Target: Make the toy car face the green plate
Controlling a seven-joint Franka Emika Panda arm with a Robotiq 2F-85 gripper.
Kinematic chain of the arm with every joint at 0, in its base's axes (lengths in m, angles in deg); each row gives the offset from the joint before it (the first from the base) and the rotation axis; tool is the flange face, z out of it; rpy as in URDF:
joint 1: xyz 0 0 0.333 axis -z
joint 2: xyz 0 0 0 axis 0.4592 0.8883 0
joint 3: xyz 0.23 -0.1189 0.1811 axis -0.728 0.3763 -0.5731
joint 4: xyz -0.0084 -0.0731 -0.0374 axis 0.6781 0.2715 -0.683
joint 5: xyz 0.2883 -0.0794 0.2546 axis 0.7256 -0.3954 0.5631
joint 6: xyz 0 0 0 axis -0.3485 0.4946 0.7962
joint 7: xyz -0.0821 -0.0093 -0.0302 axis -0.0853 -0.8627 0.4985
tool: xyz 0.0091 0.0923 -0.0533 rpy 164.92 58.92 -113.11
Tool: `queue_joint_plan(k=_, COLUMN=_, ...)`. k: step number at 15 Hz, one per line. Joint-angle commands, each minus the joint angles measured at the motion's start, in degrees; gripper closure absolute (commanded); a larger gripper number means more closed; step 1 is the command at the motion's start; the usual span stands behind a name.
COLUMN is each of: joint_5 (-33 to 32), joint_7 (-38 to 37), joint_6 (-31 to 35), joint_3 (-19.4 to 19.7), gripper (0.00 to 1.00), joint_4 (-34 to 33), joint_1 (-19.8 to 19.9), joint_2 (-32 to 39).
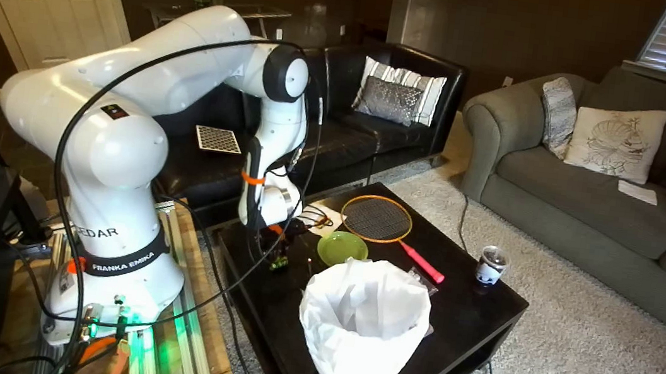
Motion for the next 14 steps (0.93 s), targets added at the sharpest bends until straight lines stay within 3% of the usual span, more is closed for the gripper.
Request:
queue_joint_plan(k=1, joint_5=2.4, joint_7=-0.8, joint_6=-3.4, joint_3=-1.9, gripper=0.68, joint_4=2.4, joint_1=1.2, joint_2=-3.1)
queue_joint_plan(k=6, joint_5=9.0, joint_7=-6.9, joint_6=-8.3, joint_3=-4.2, gripper=0.68, joint_4=2.7, joint_1=2.6, joint_2=-4.5)
queue_joint_plan(k=14, joint_5=15.3, joint_7=-27.2, joint_6=-3.7, joint_3=-1.4, gripper=0.68, joint_4=2.9, joint_1=-0.7, joint_2=-4.1)
